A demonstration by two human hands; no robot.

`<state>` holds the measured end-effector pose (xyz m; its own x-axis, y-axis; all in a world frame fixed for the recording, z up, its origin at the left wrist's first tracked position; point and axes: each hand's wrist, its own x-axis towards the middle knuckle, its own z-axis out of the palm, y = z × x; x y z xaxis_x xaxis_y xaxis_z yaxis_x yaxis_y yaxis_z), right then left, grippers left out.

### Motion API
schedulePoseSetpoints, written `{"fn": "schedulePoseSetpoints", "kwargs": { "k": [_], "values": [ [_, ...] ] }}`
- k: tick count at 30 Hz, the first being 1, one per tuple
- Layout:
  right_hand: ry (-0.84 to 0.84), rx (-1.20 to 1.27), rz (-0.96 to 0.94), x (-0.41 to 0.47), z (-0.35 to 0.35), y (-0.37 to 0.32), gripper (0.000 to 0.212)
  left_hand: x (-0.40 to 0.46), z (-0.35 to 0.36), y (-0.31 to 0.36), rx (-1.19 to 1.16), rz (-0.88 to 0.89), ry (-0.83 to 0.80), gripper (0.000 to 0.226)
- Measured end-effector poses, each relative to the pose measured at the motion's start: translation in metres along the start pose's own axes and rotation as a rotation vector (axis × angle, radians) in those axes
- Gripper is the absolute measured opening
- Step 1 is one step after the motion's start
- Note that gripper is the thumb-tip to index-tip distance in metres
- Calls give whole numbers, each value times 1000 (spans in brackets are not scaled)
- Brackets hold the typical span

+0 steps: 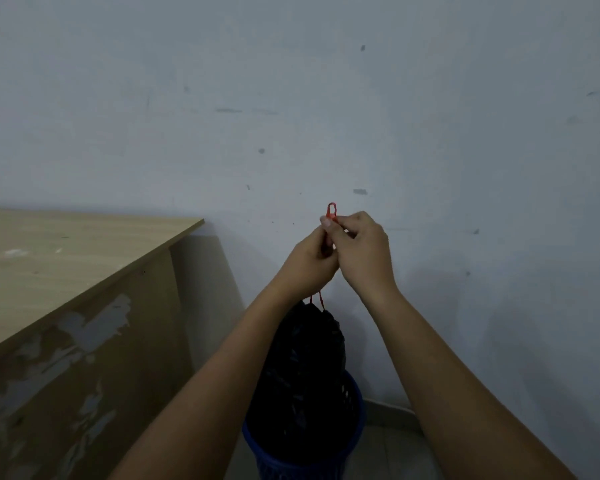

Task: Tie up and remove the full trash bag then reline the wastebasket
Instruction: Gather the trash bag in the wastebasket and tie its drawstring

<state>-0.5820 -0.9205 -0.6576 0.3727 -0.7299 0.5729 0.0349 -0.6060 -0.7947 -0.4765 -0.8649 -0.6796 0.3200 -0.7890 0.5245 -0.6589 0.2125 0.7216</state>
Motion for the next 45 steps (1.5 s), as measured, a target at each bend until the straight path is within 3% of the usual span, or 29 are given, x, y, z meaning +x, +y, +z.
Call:
{"fn": "schedulePoseSetpoints", "kwargs": {
  "k": [2, 5, 9, 12, 15, 22, 28, 35, 36, 38, 40, 43, 45],
  "values": [
    [17, 39, -8, 1, 0, -3, 24, -3, 4, -6, -101, -72, 29, 36],
    [20, 33, -24, 7, -3, -7, 23, -19, 16, -26, -126, -188, 9, 63],
    [4, 33, -41, 5, -1, -8, 26, -47, 45, -75, -72, -355, 1, 56],
    [15, 47, -41, 3, 3, -10, 26, -53, 56, -99, -64, -381, 101, 56],
    [5, 73, -51, 4, 3, -18, 24, -53, 62, -110, 10, -399, 57, 60],
    [-35, 80, -54, 11, 8, -25, 21, -66, 59, -123, -185, -496, 158, 49],
    [20, 235, 71, 20, 23, -11, 20, -67, 54, -119, -37, -411, 57, 53],
    [-87, 261, 196, 62, 48, 15, 20, -91, 61, -135, -152, -239, 173, 44],
    [-137, 269, 218, 62, 53, 19, 27, -92, 63, -137, -173, -257, 192, 47],
    [-238, 257, 298, 54, 62, 31, 65, -94, 63, -143, -209, -295, 221, 51],
    [-226, 195, 378, 34, 69, 50, 91, -96, 60, -149, -255, -307, 240, 49],
    [-112, 120, 444, -16, 77, 92, 65, -98, 56, -158, -259, -309, 257, 46],
    [-180, 130, 514, -47, 83, 121, 50, -97, 54, -167, -276, -334, 260, 44]
  ]
}}
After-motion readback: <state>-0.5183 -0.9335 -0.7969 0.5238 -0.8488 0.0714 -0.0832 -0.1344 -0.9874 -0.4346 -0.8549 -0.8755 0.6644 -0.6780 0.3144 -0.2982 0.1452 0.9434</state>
